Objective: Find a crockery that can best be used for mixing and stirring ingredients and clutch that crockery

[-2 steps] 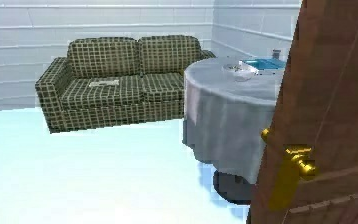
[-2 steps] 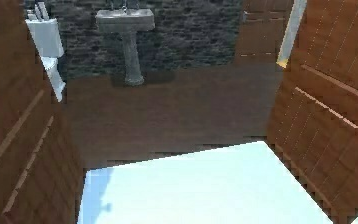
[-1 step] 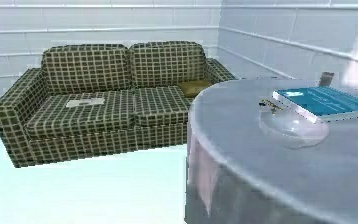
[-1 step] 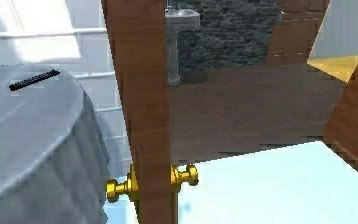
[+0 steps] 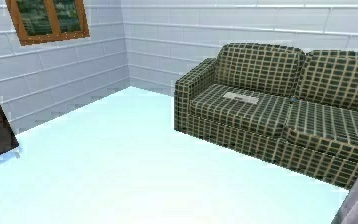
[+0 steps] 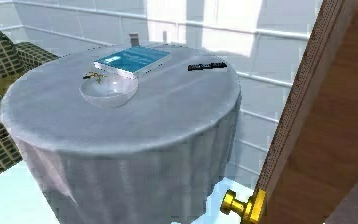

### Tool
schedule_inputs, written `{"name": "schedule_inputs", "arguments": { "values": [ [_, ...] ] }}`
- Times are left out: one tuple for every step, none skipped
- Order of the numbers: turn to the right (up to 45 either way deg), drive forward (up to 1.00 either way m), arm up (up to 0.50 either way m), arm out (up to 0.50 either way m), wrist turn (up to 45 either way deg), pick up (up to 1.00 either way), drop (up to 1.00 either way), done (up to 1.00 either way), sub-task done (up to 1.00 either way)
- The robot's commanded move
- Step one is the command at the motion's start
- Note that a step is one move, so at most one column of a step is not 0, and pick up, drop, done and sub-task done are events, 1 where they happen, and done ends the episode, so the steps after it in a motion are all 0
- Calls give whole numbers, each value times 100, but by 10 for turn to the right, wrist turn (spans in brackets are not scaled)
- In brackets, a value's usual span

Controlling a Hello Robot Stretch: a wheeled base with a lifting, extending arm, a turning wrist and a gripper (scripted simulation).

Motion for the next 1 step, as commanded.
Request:
{"name": "schedule_inputs", "arguments": {
  "values": [
    [-120,0,0,0,0,0,0,0,0]
  ]
}}
